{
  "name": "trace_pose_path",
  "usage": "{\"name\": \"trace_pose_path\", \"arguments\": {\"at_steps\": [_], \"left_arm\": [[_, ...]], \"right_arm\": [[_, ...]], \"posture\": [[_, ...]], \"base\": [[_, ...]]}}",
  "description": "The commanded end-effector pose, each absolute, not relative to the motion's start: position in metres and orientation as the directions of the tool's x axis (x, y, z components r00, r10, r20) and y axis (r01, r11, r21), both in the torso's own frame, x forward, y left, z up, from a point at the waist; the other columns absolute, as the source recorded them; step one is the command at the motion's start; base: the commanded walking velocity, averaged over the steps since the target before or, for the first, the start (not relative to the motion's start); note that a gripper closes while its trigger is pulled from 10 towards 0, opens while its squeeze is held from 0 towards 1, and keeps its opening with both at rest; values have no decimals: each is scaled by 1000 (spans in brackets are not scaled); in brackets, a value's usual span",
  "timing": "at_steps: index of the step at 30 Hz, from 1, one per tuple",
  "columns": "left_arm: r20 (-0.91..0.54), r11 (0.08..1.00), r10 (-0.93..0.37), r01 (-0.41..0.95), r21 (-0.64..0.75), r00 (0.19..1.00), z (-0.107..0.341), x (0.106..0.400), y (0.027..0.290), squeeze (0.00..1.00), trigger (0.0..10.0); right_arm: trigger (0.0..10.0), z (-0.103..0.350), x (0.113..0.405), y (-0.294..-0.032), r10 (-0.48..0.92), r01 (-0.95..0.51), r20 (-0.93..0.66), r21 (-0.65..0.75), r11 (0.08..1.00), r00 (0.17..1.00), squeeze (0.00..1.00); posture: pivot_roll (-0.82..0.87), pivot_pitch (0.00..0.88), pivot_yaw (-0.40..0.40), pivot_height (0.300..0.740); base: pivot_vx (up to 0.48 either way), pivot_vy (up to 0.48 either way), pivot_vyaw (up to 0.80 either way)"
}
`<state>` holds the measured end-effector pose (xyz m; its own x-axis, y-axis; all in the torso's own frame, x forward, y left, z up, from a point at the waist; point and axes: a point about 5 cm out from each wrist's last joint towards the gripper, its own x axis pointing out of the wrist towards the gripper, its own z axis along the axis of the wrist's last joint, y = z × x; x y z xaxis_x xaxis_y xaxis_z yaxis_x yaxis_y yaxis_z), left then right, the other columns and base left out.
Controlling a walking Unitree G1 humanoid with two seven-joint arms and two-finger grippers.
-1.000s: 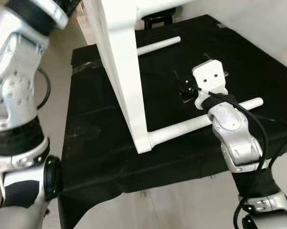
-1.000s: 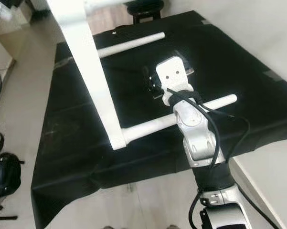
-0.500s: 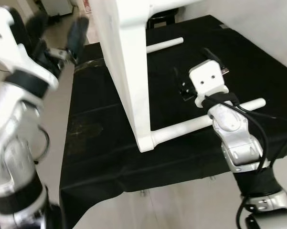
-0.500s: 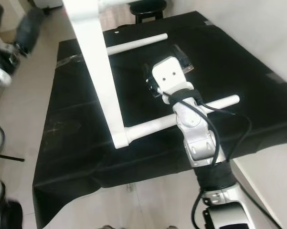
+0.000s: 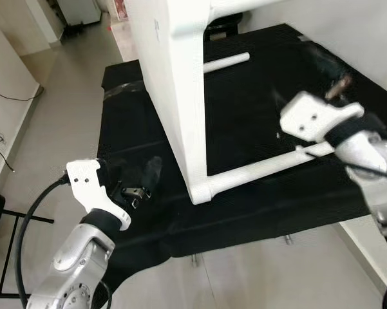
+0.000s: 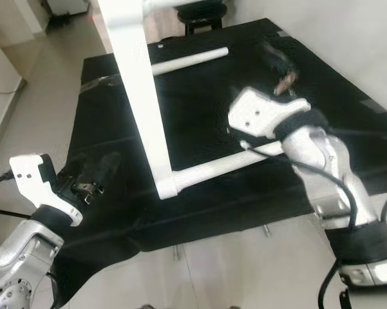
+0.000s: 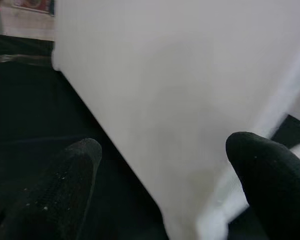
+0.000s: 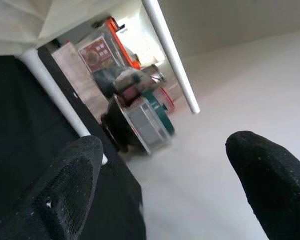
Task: Building children table
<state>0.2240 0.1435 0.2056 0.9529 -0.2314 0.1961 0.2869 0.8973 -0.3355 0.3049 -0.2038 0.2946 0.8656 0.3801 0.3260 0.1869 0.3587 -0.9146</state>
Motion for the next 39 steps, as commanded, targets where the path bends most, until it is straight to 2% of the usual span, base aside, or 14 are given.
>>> {"name": "trace_pose_path", "arguments": {"at_steps": [1, 2, 3, 6, 9, 12, 13, 15, 19, 22, 28, 36, 39], "left_arm": [[173, 893, -259, 304, -332, 950, 203, 221, 139, 0, 10000], [170, 874, -313, 353, -333, 934, 200, 217, 131, 0, 10000], [170, 874, -313, 353, -333, 934, 200, 217, 131, 0, 10000], [159, 836, -404, 434, -335, 901, 195, 215, 120, 0, 10000], [157, 824, -432, 459, -331, 888, 193, 215, 115, 0, 10000], [163, 817, -452, 480, -320, 877, 192, 220, 110, 0, 10000], [174, 825, -444, 477, -302, 879, 194, 226, 108, 0, 10000], [174, 825, -444, 477, -302, 879, 194, 226, 108, 0, 10000], [207, 833, -409, 457, -313, 889, 201, 236, 106, 0, 10000], [212, 830, -405, 455, -323, 889, 201, 237, 105, 0, 10000], [226, 789, -402, 461, -407, 887, 200, 242, 92, 0, 10000], [237, 751, -428, 489, -442, 872, 200, 245, 77, 0, 10000], [234, 714, -418, 476, -513, 878, 199, 247, 73, 0, 10000]], "right_arm": [[10000, 297, 297, -210, 338, 240, 356, -910, 338, 871, 0], [10000, 302, 290, -221, 271, 309, 402, -893, 328, 874, 0], [10000, 302, 290, -221, 271, 309, 402, -893, 328, 874, 0], [10000, 322, 279, -238, 174, 445, 508, -843, 302, 844, 0], [10000, 333, 278, -241, 176, 491, 544, -828, 272, 820, 0], [10000, 349, 285, -236, 234, 505, 550, -833, 227, 802, 0], [10000, 358, 293, -233, 266, 517, 544, -839, 169, 796, 0], [10000, 358, 293, -233, 266, 517, 544, -839, 169, 796, 0], [10000, 380, 300, -231, 303, 574, 564, -816, 61, 769, 0], [10000, 384, 300, -230, 310, 579, 565, -814, 55, 765, 0], [10000, 400, 308, -217, 379, 598, 565, -801, 37, 733, 0], [10000, 411, 323, -185, 494, 582, 524, -812, 44, 694, 0], [10000, 419, 326, -171, 531, 587, 518, -808, 48, 670, 0]], "posture": [[-102, 114, 128, 740], [-114, 117, 136, 740], [-114, 117, 136, 740], [-130, 118, 152, 740], [-137, 117, 158, 740], [-143, 111, 154, 740], [-142, 107, 145, 740], [-142, 107, 145, 740], [-147, 100, 129, 740], [-147, 100, 129, 740], [-162, 99, 120, 740], [-166, 99, 112, 740], [-166, 100, 107, 740]], "base": [[0, 0, 0], [0, 0, 0], [0, 0, 0], [0, 0, 0], [0, 0, 0], [0, 0, 0], [0, 0, 0], [0, 0, 0], [0, 0, 0], [0, 0, 0], [0, 0, 0], [0, 0, 0], [0, 0, 0]]}}
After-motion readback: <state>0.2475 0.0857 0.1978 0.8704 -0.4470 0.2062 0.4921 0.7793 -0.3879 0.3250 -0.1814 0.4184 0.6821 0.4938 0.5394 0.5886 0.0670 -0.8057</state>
